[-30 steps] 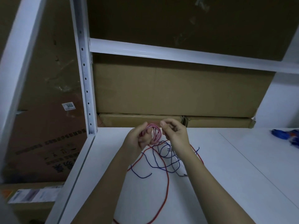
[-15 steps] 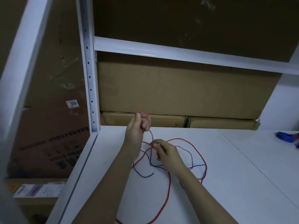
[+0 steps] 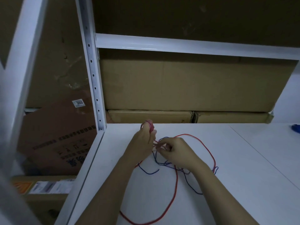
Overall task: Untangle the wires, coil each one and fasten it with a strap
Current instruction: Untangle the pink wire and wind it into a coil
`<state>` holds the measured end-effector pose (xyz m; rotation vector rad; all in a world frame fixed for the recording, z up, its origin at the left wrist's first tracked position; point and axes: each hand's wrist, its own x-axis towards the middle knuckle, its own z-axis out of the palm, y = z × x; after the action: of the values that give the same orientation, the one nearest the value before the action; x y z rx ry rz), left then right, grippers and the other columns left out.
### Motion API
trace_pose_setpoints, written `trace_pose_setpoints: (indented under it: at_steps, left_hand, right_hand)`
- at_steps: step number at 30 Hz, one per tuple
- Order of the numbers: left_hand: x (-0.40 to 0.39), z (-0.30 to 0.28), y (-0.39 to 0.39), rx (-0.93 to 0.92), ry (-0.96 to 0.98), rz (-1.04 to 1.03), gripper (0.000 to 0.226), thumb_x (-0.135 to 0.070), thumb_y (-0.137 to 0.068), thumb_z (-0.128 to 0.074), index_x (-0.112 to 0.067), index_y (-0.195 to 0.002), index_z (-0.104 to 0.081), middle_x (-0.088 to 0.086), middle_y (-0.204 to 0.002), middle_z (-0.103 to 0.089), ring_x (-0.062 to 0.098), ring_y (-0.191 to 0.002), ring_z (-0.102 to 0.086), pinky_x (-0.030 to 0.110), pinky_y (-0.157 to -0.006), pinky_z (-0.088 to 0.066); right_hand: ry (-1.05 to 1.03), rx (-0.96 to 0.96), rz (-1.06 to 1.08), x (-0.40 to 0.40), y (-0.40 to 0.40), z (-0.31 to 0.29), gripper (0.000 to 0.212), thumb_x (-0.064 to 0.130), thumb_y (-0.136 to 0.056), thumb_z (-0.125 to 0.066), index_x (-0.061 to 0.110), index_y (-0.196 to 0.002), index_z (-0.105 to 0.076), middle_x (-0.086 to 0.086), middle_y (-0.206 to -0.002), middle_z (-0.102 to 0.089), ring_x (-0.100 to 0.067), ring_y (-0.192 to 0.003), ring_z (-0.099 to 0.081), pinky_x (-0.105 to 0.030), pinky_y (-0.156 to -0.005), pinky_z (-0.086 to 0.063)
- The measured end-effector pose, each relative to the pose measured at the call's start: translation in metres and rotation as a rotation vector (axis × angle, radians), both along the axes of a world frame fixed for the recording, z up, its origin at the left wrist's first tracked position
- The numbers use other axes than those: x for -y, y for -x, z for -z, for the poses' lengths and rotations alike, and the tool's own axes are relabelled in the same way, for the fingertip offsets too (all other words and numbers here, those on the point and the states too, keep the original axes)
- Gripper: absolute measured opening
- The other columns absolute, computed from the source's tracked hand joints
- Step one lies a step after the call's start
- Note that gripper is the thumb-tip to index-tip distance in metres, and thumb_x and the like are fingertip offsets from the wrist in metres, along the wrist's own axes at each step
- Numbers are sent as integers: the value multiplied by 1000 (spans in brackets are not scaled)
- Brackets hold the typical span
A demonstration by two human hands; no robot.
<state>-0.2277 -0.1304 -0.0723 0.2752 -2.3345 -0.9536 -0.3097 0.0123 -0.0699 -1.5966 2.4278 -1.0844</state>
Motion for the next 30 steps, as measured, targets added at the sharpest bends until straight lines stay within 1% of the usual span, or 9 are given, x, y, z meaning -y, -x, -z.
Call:
trace_pose_setpoints:
  at_steps: [2,5,9,14,16,19,23,26,30]
  left_hand:
    - [3,7,-3,87,99,-40,27,-23,-102,-38,-3,-117,-49,16,-93,-63,29,-86,-61,44,-81,-50]
    - [6,11,-7,181,111,-45,34,-31,-103,-36,-8,-123,-52,12,-109,-66,28,-99,-62,36,-86,-47]
    - [4,16,-8,232,34,13,43,-56,-95,-33,-16,-89,-50,6,-79,-62,19,-76,-59,42,-75,-49]
    - [1,17,-9,281,-2,85,62,-85,-70,-33,-24,-73,-39,-3,-64,-43,14,-59,-41,29,-59,-36]
    - [2,16,-9,298,10,110,56,-83,-71,-39,-28,-73,-39,-6,-65,-42,11,-59,-39,26,-58,-34]
    - [-3,14,-10,274,-3,157,47,-74,-78,-45,-27,-72,-41,-7,-65,-43,10,-59,-40,26,-59,-36]
    - [-11,5,-17,164,-269,280,45,-56,-94,-40,-20,-69,-44,-7,-55,-44,10,-51,-38,31,-59,-36]
    - [-10,-3,-22,111,-458,390,51,-39,-103,-35,-26,-54,-45,-8,-50,-40,12,-51,-36,33,-65,-34]
    - [-8,-12,-25,36,-645,478,50,-36,-96,-36,-17,-51,-48,-4,-43,-40,8,-42,-36,15,-60,-43]
  right_hand:
    - [-10,37,21,-3,5,-4,13,22,-86,-65,31,-95,-66,18,-53,-51,4,-52,-49,-9,-48,-35]
    - [43,131,25,-12,11,-6,18,26,-83,-67,42,-87,-59,15,-54,-48,-2,-49,-44,-13,-48,-35]
    - [132,229,26,-27,13,-8,18,23,-89,-63,40,-87,-60,11,-60,-50,-2,-51,-43,-13,-51,-36]
    - [135,3,198,-35,18,-17,4,37,-89,-63,35,-90,-61,10,-75,-55,-2,-62,-49,-20,-57,-36]
    - [216,-126,297,-33,19,-22,15,43,-82,-70,30,-86,-64,11,-74,-53,-2,-70,-50,-17,-57,-34]
    - [370,-159,396,-25,19,-29,23,49,-72,-75,28,-78,-65,12,-71,-53,0,-75,-50,-13,-55,-34]
    - [390,84,439,-14,27,-25,22,52,-68,-76,33,-72,-67,12,-72,-59,3,-74,-52,-17,-57,-36]
    - [367,213,366,-7,31,-16,18,47,-69,-79,31,-68,-70,10,-73,-64,-2,-71,-54,-22,-62,-41]
    - [353,325,253,3,30,-7,18,44,-74,-76,27,-69,-74,11,-71,-69,-7,-70,-60,-32,-69,-50]
